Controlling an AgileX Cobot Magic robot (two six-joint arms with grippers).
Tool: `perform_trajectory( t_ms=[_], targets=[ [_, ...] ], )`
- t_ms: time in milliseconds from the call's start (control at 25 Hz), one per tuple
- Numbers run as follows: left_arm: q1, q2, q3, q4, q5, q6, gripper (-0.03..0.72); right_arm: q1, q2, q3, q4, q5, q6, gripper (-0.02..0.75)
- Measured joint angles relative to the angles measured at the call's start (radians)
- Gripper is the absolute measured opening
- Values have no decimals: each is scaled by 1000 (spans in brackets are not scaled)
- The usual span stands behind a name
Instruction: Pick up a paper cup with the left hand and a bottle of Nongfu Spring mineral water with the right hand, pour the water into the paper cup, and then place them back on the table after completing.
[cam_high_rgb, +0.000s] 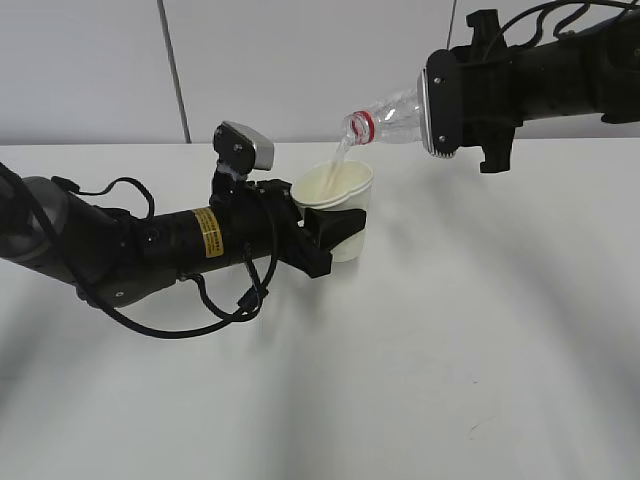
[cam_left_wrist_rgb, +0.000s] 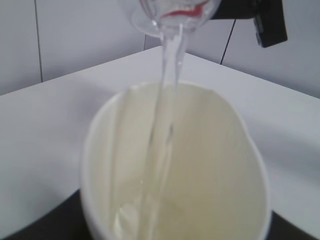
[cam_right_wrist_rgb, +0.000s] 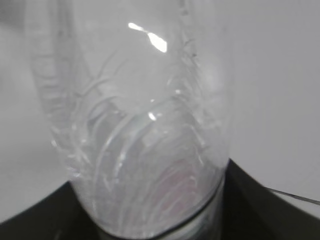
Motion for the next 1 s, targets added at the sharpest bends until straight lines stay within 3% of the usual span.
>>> perform_trajectory(
  t_ms=[1000],
  targets=[
    [0,0,0,0,1,-2,368,0,0,-1,-29,8,0,409]
  ],
)
